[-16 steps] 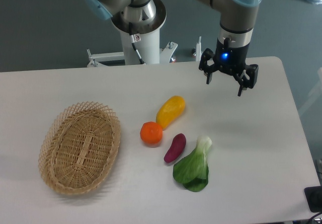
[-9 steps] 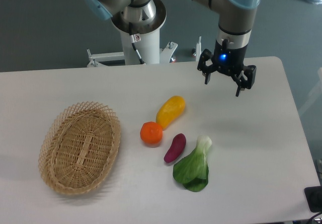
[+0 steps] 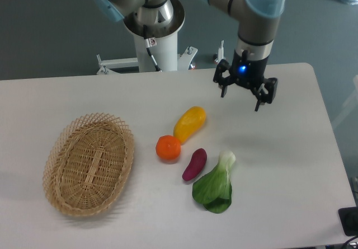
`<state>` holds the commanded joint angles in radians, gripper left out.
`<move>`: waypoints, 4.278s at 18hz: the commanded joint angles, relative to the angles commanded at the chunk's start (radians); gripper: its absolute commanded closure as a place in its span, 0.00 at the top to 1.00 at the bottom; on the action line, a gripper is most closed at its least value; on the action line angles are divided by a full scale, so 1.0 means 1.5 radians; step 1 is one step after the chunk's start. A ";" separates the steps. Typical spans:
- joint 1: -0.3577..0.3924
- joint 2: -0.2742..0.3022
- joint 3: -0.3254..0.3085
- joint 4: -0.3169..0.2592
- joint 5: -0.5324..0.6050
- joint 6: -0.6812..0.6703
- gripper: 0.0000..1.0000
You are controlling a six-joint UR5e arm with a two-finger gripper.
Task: Pick up the mango from the table
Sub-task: 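Move the open gripper down over the yellow mango, then close the gripper around the yellow mango, then lift the grasped mango up off the table, then hold the mango raised above the table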
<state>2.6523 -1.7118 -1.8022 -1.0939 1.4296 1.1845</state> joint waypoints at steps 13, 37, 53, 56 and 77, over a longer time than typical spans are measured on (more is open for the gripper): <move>-0.058 -0.035 -0.173 0.127 0.049 -0.001 1.00; -0.076 -0.067 -0.198 0.175 0.071 -0.021 0.62; -0.046 -0.004 -0.073 0.135 0.051 -0.013 0.44; -0.041 -0.003 -0.003 0.067 0.038 -0.017 0.44; -0.018 -0.012 0.171 -0.115 0.024 -0.003 0.44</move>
<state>2.6246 -1.7303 -1.5463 -1.2671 1.4650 1.1796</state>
